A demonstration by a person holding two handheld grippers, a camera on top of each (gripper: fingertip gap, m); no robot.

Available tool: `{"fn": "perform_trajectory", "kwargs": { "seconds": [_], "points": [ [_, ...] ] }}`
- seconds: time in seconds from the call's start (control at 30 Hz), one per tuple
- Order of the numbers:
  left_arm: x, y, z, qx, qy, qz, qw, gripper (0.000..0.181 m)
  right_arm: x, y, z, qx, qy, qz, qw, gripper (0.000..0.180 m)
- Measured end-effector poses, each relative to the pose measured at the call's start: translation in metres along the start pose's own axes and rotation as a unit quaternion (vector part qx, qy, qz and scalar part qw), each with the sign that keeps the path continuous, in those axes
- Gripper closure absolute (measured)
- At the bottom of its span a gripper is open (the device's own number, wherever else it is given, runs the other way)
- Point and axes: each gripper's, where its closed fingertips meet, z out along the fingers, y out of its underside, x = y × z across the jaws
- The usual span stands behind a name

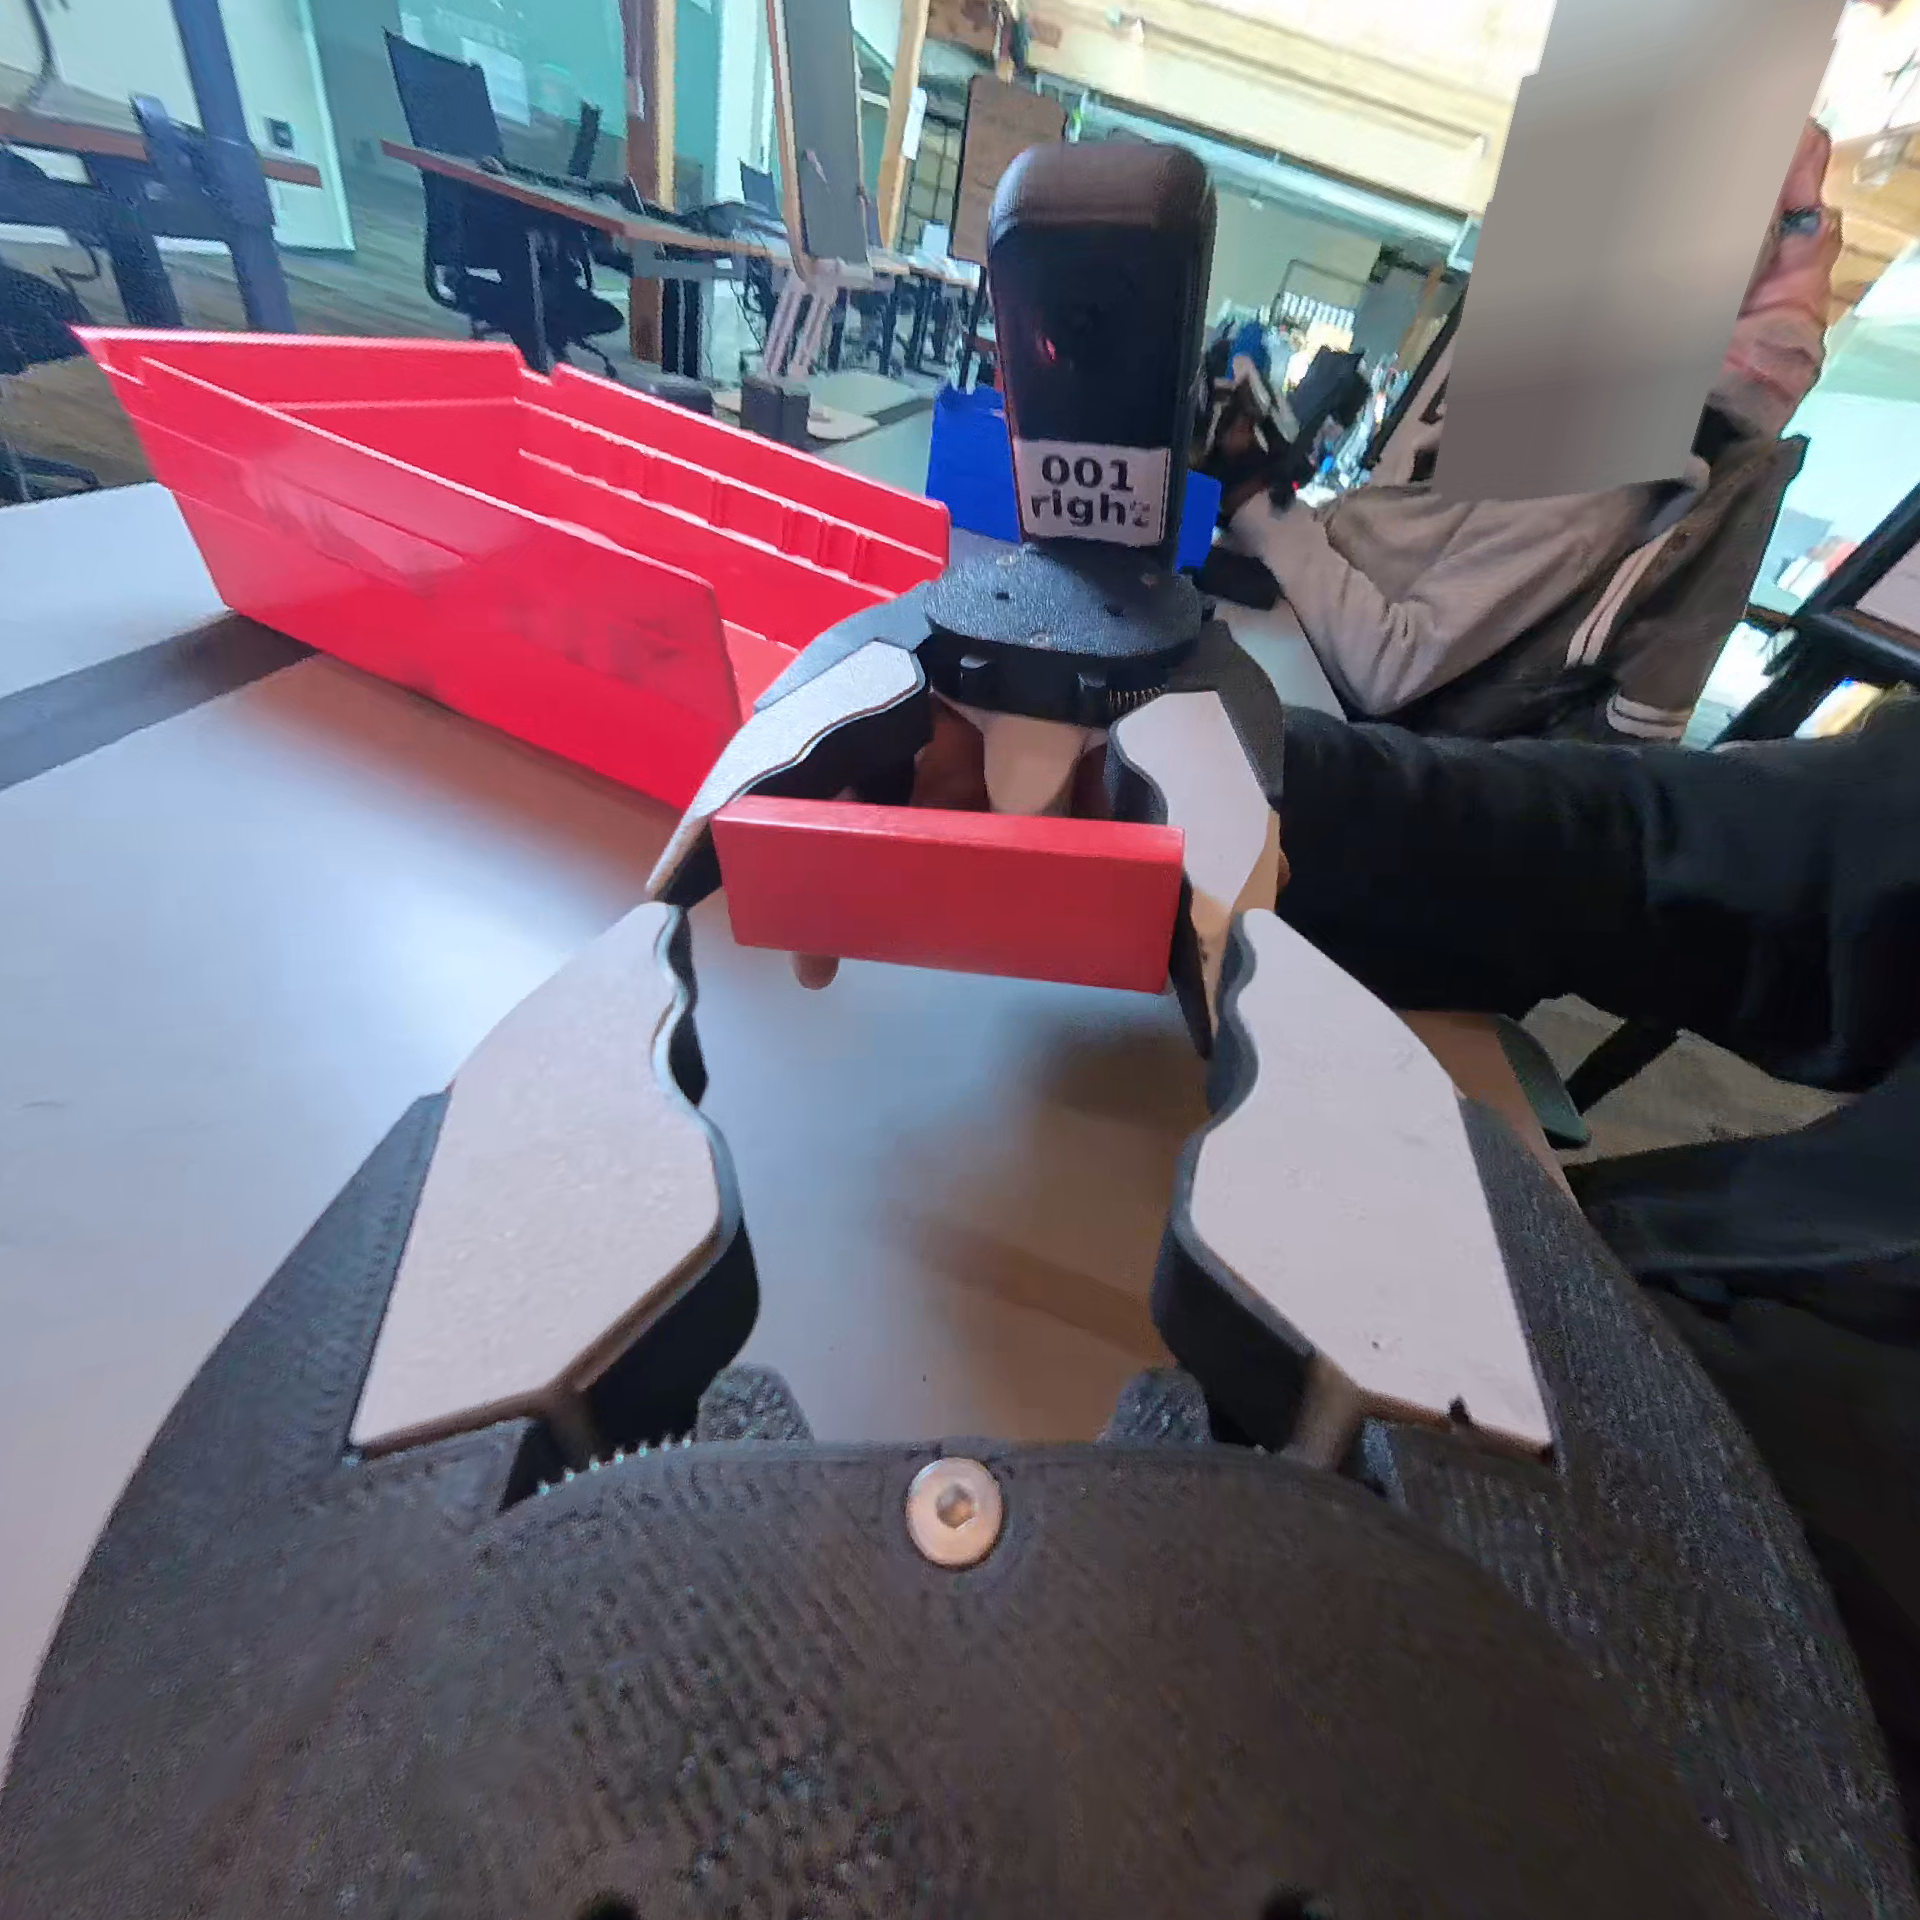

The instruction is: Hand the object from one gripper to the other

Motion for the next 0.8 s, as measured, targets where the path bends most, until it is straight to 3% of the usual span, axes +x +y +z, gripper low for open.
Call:
{"fn": "perform_trajectory", "kwargs": {
  "seconds": [0.27,0.8],
  "points": [
    [0.012,0.016,0.006,-0.060,0.026,0.014,0.998,0.068,-0.016,0.014,0.012,-0.050,-0.013,-0.054,0.997,0.070],
    [0.017,0.024,0.002,-0.095,0.028,0.074,0.992,0.083,-0.022,0.025,0.017,-0.075,-0.021,-0.083,0.993,0.070]
  ]
}}
